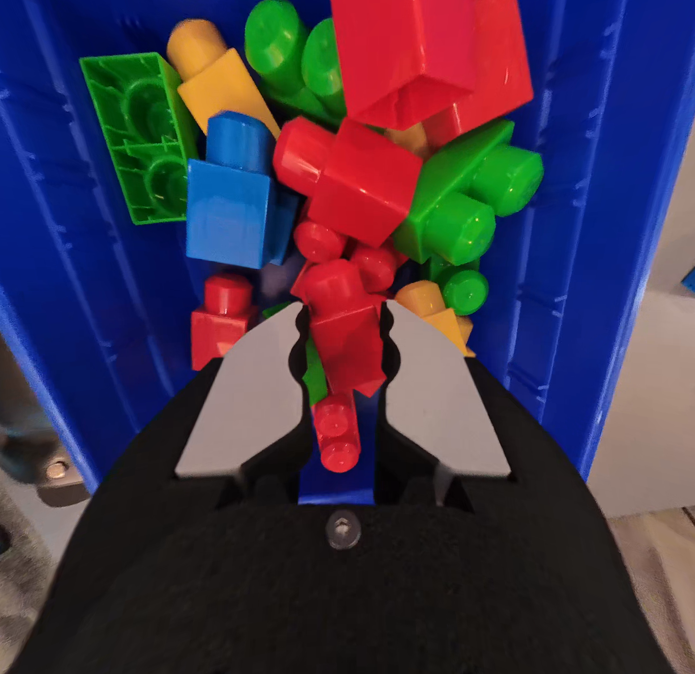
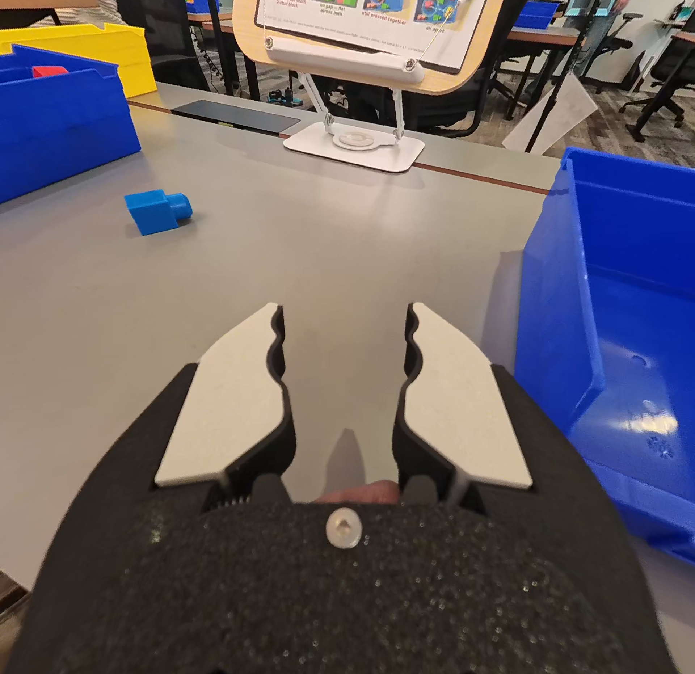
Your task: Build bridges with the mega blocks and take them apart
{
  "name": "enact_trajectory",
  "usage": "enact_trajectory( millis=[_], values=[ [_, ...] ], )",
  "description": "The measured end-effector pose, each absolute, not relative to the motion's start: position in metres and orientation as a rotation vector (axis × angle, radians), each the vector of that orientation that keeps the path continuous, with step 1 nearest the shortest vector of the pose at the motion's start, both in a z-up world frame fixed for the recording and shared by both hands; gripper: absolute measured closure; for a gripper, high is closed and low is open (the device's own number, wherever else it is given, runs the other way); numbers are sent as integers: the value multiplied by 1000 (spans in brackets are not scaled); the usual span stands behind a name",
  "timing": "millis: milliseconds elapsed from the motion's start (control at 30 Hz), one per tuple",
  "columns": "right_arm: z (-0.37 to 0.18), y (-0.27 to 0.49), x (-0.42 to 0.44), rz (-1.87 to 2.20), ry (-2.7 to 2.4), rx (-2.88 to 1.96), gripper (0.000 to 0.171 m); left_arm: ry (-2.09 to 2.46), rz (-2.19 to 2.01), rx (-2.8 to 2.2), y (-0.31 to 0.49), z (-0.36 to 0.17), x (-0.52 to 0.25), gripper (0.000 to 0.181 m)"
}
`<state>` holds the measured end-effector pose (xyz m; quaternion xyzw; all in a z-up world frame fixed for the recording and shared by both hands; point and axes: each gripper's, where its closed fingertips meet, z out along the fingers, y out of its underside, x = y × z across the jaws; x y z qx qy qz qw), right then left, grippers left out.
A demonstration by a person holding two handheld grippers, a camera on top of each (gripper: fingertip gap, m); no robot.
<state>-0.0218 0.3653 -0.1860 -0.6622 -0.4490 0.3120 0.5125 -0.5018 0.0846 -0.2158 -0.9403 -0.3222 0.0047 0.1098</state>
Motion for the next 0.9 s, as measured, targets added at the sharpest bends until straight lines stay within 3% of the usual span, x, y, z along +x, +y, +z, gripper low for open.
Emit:
enact_trajectory(
  millis=[167, 367, 600, 900],
  values=[
    [-185, 365, -20, 755, -1079, -1593, 110, -835, 176, -2770, 87, -209, -512, 146],
    [-183, 368, -19, 749, -1065, -1587, 110, -559, 400, -2367, 119, -130, -495, 146],
    [-186, 363, -25, 740, -1090, -1580, 111, -301, 432, -1813, 133, -49, -376, 146],
    [-188, 359, -27, 742, -1103, -1575, 111, -274, 430, -1488, 114, -86, -258, 146]
  ],
)
